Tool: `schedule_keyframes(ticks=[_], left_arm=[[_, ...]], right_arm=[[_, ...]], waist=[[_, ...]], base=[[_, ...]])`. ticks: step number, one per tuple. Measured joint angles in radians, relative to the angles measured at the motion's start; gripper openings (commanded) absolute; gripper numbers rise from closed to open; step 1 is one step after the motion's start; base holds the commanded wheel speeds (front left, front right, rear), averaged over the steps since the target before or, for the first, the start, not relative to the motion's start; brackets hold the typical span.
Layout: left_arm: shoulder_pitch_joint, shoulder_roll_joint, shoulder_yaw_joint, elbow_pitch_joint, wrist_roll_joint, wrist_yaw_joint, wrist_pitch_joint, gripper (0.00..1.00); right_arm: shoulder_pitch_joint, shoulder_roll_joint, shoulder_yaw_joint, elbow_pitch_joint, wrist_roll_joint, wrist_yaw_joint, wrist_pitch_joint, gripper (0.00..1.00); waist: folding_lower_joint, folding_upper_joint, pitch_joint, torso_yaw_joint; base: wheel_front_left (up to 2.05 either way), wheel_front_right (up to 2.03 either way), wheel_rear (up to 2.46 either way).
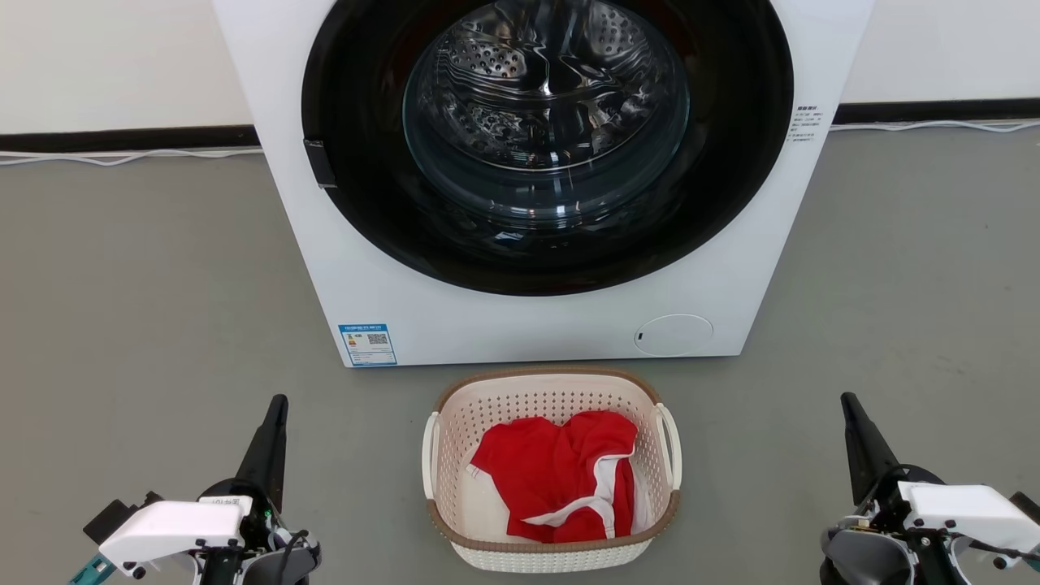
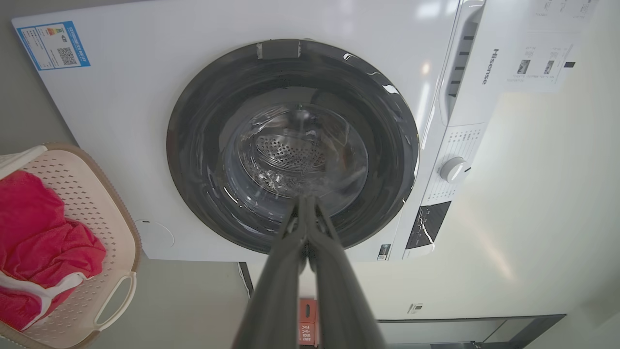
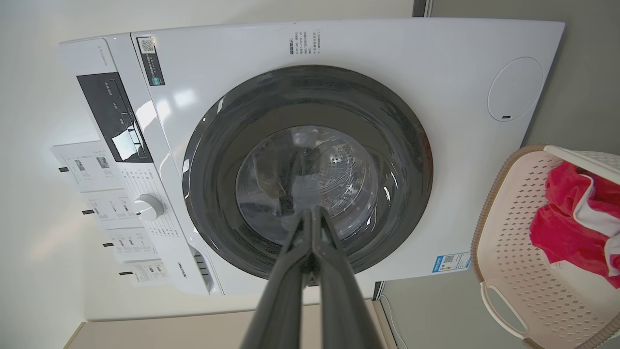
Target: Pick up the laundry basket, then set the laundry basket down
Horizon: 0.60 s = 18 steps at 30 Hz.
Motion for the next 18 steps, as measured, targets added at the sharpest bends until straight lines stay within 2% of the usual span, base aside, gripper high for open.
schedule_keyframes(ticks=[1,2,18], left_arm=[[0.000,-0.001,0.000,0.005,0.000,0.000,0.000,0.00],[0.004,-0.003,-0.001,0.016,0.000,0.000,-0.002,1.00],[0.041,-0.008,-0.018,0.043,0.003,0.001,-0.038,1.00]], right_arm=[[0.001,0.000,0.001,0.004,0.000,0.000,0.000,0.00],[0.004,0.002,0.002,0.014,0.000,0.000,0.000,1.00],[0.037,0.010,0.033,0.034,-0.019,-0.001,-0.029,1.00]], waist=[[0.0000,0.0000,0.000,0.000],[0.0000,0.0000,0.000,0.000],[0.0003,0.0000,0.003,-0.001]], base=[[0.00,0.00,0.00],[0.00,0.00,0.00],[0.00,0.00,0.00]])
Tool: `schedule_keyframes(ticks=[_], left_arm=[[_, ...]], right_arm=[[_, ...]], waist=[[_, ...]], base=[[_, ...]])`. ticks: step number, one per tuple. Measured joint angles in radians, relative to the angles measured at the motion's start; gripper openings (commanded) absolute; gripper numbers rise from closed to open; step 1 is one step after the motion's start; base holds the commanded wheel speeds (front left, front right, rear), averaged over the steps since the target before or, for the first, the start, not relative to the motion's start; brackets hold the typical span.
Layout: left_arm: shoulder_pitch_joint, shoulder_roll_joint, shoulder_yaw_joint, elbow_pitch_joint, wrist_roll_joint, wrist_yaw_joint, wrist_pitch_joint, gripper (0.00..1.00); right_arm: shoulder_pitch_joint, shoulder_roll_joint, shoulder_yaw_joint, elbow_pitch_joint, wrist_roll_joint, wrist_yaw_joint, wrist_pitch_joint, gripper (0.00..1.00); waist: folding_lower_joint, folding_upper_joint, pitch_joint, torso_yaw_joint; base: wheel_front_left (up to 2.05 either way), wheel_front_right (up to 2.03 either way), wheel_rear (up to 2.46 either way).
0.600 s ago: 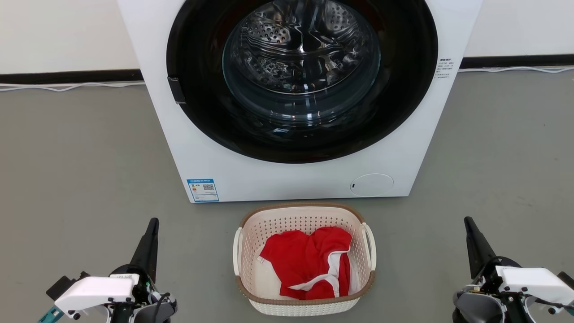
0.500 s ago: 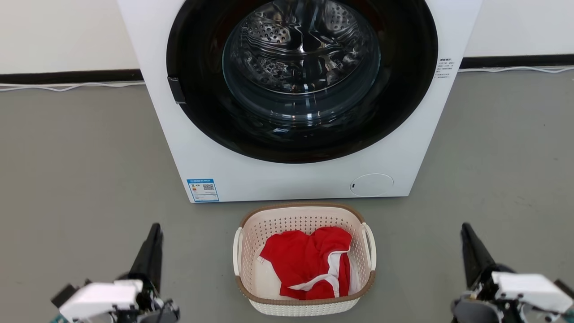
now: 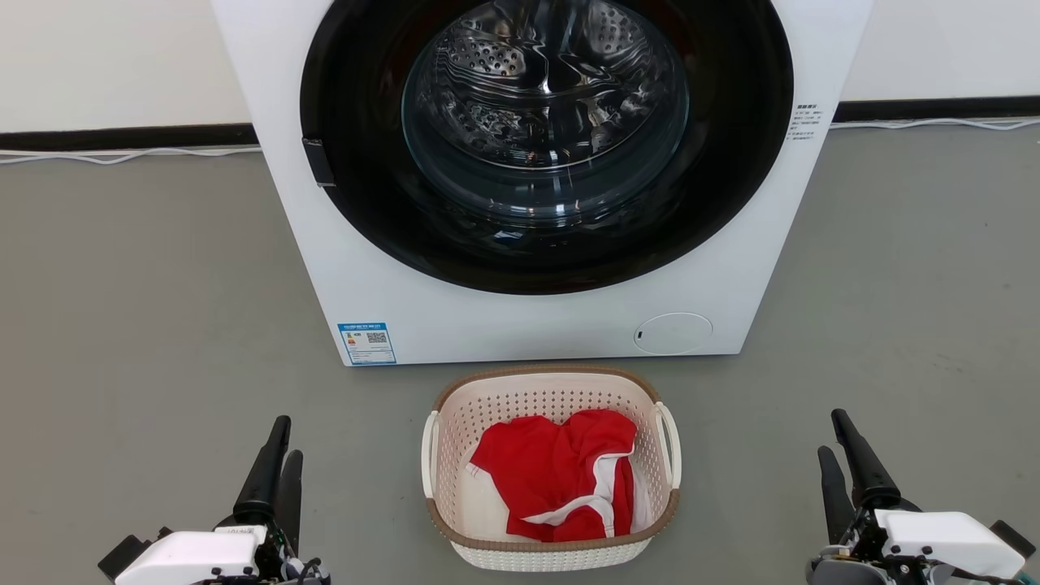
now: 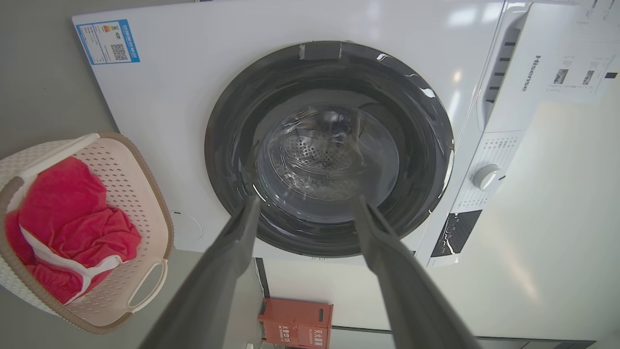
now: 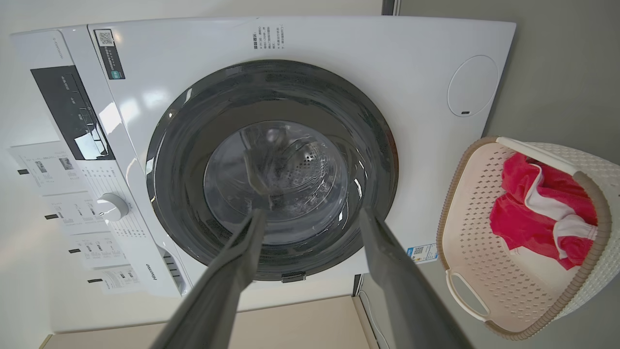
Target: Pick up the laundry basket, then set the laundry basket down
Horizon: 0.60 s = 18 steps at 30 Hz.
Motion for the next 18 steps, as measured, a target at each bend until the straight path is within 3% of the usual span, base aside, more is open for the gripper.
schedule_keyframes(ticks=[18], left_arm=[[0.000,0.001,-0.009,0.002,0.182,0.000,-0.052,1.00]], right_arm=[[0.000,-0.007,0.031,-0.002,-0.210,0.000,-0.052,1.00]], waist=[[-0.0001,0.0000,0.003,-0.003]], base=[[0.00,0.00,0.00]])
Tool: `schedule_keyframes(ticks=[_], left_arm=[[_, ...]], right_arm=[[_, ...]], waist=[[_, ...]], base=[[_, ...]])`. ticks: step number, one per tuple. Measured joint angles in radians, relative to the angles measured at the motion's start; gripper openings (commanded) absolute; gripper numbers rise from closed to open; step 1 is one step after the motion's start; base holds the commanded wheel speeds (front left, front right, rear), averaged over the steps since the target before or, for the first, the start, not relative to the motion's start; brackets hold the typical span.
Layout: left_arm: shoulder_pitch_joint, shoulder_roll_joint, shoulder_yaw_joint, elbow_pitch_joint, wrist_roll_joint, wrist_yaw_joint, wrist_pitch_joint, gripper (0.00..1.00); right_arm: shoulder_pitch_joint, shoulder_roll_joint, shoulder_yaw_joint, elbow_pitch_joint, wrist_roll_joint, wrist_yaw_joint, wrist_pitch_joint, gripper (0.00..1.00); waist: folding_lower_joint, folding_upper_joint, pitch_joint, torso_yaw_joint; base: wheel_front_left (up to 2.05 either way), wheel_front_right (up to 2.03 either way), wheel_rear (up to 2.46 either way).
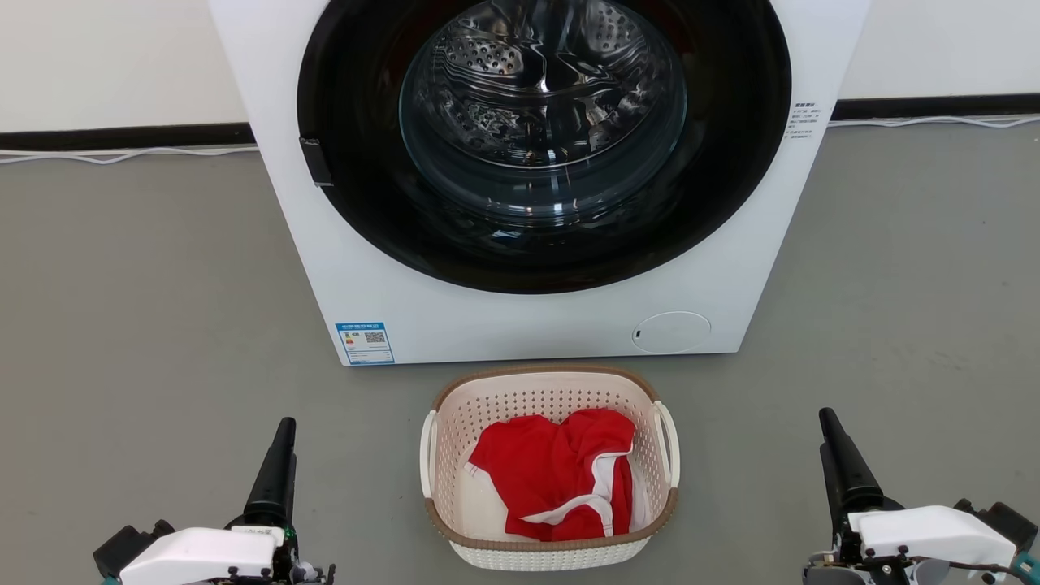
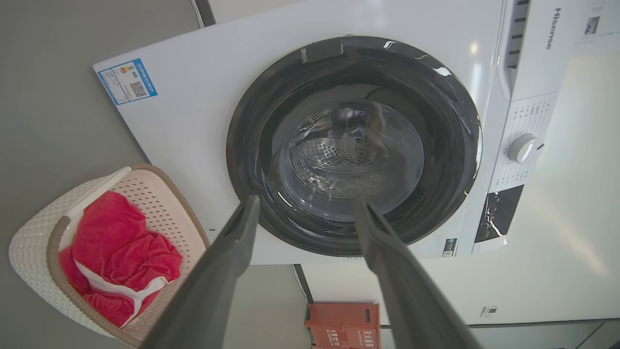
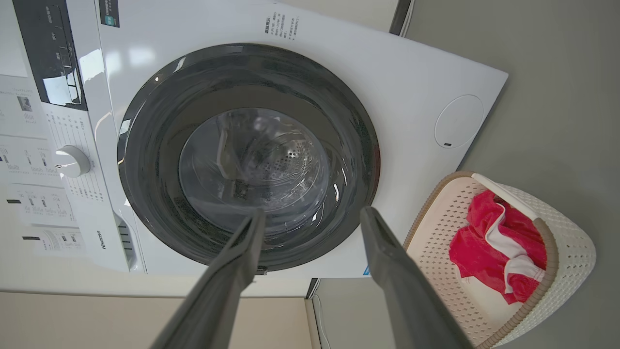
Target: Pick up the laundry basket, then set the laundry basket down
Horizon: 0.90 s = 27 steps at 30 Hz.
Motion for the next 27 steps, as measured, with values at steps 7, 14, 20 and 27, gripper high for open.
schedule_keyframes(ticks=[7,14,20,27], left_arm=[[0.003,0.001,-0.001,0.002,0.090,0.000,-0.019,1.00],[0.006,0.002,-0.002,0.002,0.210,0.000,-0.037,1.00],[0.024,0.002,-0.007,0.002,0.321,0.000,-0.055,1.00],[0.024,0.003,-0.012,0.002,0.458,0.000,-0.073,1.00]], right_arm=[[0.000,-0.012,0.013,-0.003,-0.120,0.000,-0.021,1.00],[-0.002,-0.019,0.034,-0.004,-0.250,0.000,-0.038,1.00],[-0.012,-0.034,0.049,-0.001,-0.350,0.000,-0.057,1.00],[-0.020,-0.047,0.061,0.010,-0.463,0.001,-0.072,1.00]], waist=[[0.0000,0.0000,-0.005,-0.002],[-0.0001,0.0000,-0.004,-0.005],[-0.0001,0.0000,-0.006,-0.006],[-0.0001,0.0000,-0.005,-0.006]], base=[[0.00,0.00,0.00],[0.00,0.00,0.00],[0.00,0.00,0.00],[0.00,0.00,0.00]])
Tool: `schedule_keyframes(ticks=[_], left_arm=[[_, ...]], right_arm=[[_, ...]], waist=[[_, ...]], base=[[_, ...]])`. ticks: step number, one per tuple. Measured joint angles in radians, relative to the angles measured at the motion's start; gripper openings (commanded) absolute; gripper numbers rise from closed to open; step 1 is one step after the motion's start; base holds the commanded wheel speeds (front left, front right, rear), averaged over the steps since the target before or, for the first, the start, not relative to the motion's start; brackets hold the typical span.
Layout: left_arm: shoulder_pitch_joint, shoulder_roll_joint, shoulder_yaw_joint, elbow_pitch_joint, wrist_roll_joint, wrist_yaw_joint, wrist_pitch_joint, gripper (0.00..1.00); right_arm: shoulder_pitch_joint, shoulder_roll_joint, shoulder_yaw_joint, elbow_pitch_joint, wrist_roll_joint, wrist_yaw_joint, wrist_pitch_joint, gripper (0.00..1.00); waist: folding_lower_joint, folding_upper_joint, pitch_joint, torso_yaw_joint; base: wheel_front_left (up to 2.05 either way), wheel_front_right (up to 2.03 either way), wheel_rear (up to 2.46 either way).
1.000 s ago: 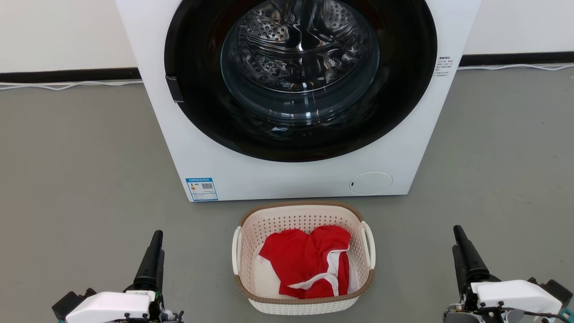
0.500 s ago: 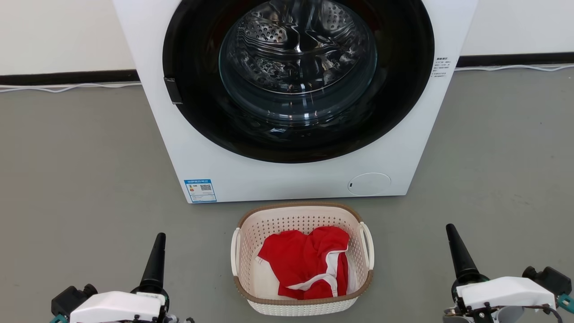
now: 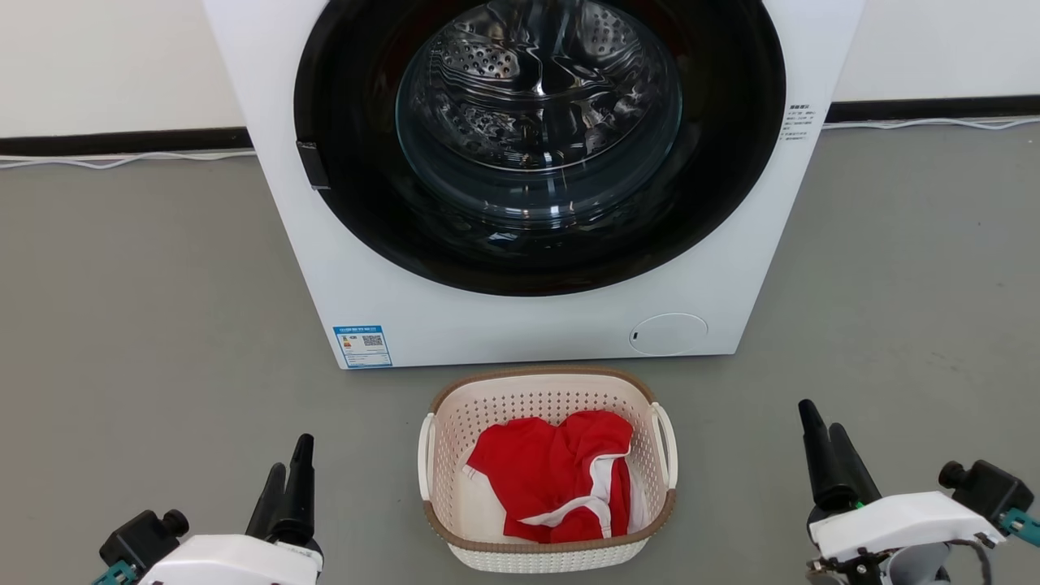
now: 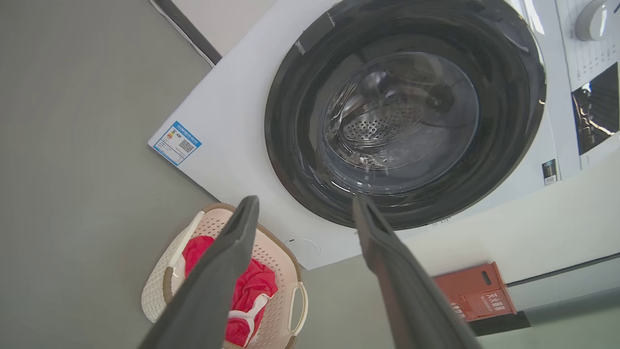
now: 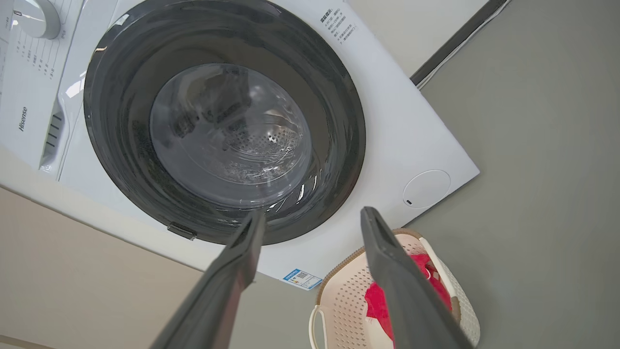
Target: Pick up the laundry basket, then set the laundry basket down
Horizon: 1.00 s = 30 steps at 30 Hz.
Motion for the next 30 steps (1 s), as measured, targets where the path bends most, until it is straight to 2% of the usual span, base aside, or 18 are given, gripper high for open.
schedule_keyframes(ticks=[16,30], left_arm=[[0.022,0.010,-0.001,-0.027,0.300,0.009,-0.050,1.00],[0.037,0.021,-0.010,-0.049,0.480,0.036,-0.088,1.00]], right_arm=[[-0.020,-0.012,0.034,0.025,-0.218,0.000,-0.051,1.00],[-0.020,-0.024,0.056,0.034,-0.393,0.000,-0.091,1.00]], waist=[[0.0000,0.0000,0.002,0.000],[-0.0001,0.0000,0.004,-0.005]], base=[[0.00,0.00,0.00],[0.00,0.00,0.00]])
